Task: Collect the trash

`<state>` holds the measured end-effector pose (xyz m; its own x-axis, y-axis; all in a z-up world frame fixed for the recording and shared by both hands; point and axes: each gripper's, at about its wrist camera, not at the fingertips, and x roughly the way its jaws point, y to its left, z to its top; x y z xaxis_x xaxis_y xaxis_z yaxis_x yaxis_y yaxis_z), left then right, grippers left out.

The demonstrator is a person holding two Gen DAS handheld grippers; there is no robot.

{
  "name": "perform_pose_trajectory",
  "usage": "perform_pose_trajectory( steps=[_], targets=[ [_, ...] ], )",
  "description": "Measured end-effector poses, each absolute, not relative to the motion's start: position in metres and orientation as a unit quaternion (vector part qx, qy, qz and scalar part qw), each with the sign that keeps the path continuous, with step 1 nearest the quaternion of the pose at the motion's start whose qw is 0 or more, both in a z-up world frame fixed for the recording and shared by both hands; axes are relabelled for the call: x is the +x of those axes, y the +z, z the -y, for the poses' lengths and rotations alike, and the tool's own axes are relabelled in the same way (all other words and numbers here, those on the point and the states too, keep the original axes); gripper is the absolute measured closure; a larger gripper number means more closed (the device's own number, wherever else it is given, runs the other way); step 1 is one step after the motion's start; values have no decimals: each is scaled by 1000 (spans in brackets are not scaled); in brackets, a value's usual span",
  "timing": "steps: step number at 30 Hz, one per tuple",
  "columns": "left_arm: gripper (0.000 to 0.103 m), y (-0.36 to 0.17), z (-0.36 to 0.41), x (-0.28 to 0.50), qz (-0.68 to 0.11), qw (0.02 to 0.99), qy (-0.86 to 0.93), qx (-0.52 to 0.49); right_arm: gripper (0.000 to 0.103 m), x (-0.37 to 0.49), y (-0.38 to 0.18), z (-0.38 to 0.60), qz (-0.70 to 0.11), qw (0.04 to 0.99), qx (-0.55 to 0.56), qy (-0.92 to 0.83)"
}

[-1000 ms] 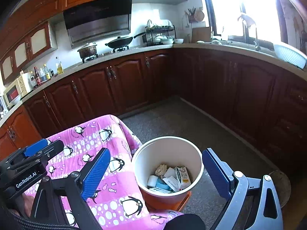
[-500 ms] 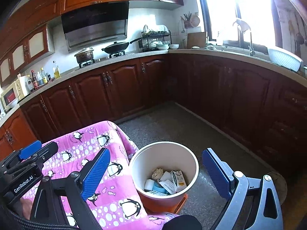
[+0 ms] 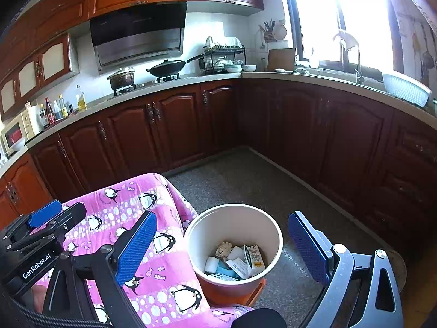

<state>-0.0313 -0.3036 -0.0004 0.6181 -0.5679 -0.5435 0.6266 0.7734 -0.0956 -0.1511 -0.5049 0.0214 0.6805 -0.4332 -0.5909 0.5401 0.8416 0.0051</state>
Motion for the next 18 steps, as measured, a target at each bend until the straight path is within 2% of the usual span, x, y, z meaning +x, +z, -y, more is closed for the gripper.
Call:
perform_pose_trajectory(
  steps=[18],
  targets=[
    [43, 2, 300, -32, -281, 899, -333, 41, 7, -147, 27, 498, -290, 916, 76, -265]
  ],
)
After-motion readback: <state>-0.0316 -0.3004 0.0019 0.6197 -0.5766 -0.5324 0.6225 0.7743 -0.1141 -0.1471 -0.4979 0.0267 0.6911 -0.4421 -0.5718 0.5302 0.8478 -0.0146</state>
